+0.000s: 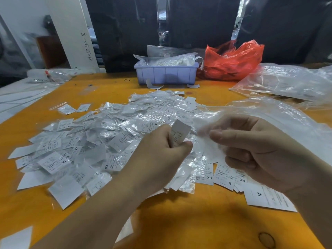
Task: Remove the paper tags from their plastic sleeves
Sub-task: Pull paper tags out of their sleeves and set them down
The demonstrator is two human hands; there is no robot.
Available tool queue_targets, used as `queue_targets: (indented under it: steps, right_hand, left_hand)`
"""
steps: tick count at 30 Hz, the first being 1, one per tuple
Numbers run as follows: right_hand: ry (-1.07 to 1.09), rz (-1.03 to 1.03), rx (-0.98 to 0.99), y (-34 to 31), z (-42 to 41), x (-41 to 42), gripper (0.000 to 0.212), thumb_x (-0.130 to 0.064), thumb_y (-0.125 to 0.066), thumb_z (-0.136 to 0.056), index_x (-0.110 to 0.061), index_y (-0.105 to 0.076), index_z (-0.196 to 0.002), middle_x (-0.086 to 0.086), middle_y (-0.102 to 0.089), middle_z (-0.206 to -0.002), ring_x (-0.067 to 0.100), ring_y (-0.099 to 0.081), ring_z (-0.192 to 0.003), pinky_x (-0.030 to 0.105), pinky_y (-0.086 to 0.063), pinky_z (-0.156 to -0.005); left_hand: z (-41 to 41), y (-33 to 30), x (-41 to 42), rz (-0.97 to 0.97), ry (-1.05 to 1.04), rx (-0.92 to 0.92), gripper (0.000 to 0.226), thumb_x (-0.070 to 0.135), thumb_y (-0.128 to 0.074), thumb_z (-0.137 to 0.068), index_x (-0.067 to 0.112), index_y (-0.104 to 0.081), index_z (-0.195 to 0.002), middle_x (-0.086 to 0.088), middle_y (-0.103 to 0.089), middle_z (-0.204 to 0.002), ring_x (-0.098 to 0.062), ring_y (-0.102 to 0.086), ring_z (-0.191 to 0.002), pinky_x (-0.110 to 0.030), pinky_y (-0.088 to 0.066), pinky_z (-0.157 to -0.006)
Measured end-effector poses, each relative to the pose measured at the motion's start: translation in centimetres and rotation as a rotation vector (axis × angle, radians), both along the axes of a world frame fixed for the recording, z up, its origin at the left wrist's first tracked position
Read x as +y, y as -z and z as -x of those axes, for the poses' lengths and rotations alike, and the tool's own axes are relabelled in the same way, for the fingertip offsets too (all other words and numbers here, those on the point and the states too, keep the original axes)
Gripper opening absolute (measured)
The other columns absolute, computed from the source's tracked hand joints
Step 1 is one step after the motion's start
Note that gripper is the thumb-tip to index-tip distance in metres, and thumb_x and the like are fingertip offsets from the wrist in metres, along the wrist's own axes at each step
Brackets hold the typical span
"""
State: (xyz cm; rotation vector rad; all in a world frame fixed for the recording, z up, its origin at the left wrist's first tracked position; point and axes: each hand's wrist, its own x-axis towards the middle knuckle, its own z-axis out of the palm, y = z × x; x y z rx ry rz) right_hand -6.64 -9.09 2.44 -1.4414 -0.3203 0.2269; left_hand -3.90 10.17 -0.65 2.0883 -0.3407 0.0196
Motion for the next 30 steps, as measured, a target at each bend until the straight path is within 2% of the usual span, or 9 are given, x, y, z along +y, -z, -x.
queue_targets:
  steps: [3,6,9,12,16,19,22,26,30]
  right_hand:
    - [0.015,0.117,-0.092,0.2,0.3,0.7,0.016,-0.028,-0.081,-0.065,-0.017,-0.073,-0.071,0.038,-0.056,-0.106,0.008,-0.024,-0.039,0.022,-0.02,-0.04]
    - [0.048,0.214,-0.171,0.9,0.4,1.0,0.018,-0.027,-0.082,-0.067,-0.013,-0.071,-0.069,0.014,-0.053,-0.061,0.005,-0.03,-0.036,0.016,-0.026,-0.039]
    - [0.128,0.203,-0.145,1.2,0.2,1.2,0.017,-0.024,-0.077,-0.065,-0.009,-0.07,-0.067,-0.005,-0.047,-0.049,0.006,-0.03,-0.035,0.017,-0.027,-0.038]
    - [0.146,0.18,-0.086,1.1,-0.1,1.0,0.02,-0.023,-0.074,-0.065,-0.005,-0.07,-0.071,0.0,-0.047,-0.047,0.012,-0.024,-0.037,0.021,-0.023,-0.037]
    - [0.171,0.129,-0.035,0.9,-0.3,0.6,0.021,-0.016,-0.072,-0.065,0.002,-0.067,-0.074,0.007,-0.044,-0.048,0.01,-0.023,-0.036,0.019,-0.023,-0.035]
    - [0.172,0.101,-0.045,0.8,-0.3,0.6,0.011,-0.014,-0.072,-0.063,-0.004,-0.067,-0.065,0.022,-0.043,-0.061,0.009,-0.022,-0.035,0.018,-0.022,-0.035]
    - [0.156,0.093,-0.054,0.8,-0.4,0.4,0.01,-0.005,-0.078,-0.064,-0.007,-0.068,-0.064,0.017,-0.039,-0.055,0.008,-0.021,-0.034,0.016,-0.023,-0.035]
    - [0.162,0.06,-0.058,0.9,-0.5,0.2,0.004,-0.009,-0.069,-0.068,-0.011,-0.071,-0.064,-0.001,-0.037,-0.042,0.008,-0.021,-0.034,0.014,-0.023,-0.035]
    - [0.156,0.048,-0.066,0.9,-0.6,0.1,0.005,-0.009,-0.068,-0.068,-0.011,-0.072,-0.066,0.001,-0.036,-0.044,0.009,-0.021,-0.036,0.014,-0.024,-0.036]
  left_hand:
    - [0.5,0.0,-0.3,-0.101,0.01,-0.081,0.014,0.041,-0.062,-0.086,0.029,-0.056,-0.088,0.006,-0.056,-0.071,-0.007,-0.046,-0.054,-0.024,-0.038,-0.051]
    - [0.7,0.0,-0.4,-0.178,0.033,-0.136,0.021,0.047,-0.064,-0.078,0.033,-0.049,-0.082,0.014,-0.055,-0.071,-0.003,-0.045,-0.054,-0.016,-0.034,-0.043]
    - [0.8,-0.2,-0.4,-0.171,0.129,-0.018,0.033,0.058,-0.064,-0.063,0.044,-0.044,-0.084,0.03,-0.054,-0.079,0.002,-0.051,-0.058,-0.014,-0.037,-0.044]
    - [0.4,-0.8,-0.3,-0.051,0.23,0.23,0.043,0.052,-0.067,-0.056,0.047,-0.046,-0.092,0.027,-0.056,-0.068,0.0,-0.048,-0.052,-0.02,-0.039,-0.049]
    - [0.0,-1.6,-0.4,0.291,0.217,0.457,0.031,0.027,-0.057,-0.072,0.018,-0.055,-0.101,-0.003,-0.043,-0.078,-0.009,-0.036,-0.056,-0.023,-0.03,-0.049]
    - [0.4,-2.2,0.2,0.519,0.35,0.54,0.049,0.042,-0.047,-0.073,0.009,-0.057,-0.107,-0.001,-0.045,-0.076,-0.008,-0.036,-0.06,-0.021,-0.032,-0.054]
    - [0.3,-2.2,0.7,0.636,0.337,0.584,0.062,0.045,-0.046,-0.067,0.002,-0.054,-0.111,0.004,-0.053,-0.062,-0.008,-0.036,-0.058,-0.022,-0.032,-0.053]
    - [0.0,-1.9,0.6,0.601,0.227,0.47,0.034,0.02,-0.052,-0.063,0.007,-0.043,-0.092,-0.01,-0.036,-0.076,-0.013,-0.023,-0.059,-0.024,-0.025,-0.051]
    - [-0.5,-1.0,0.7,0.501,0.158,0.403,0.004,0.018,-0.054,-0.066,0.016,-0.057,-0.066,-0.006,-0.059,-0.069,-0.01,-0.037,-0.053,-0.02,-0.035,-0.048]
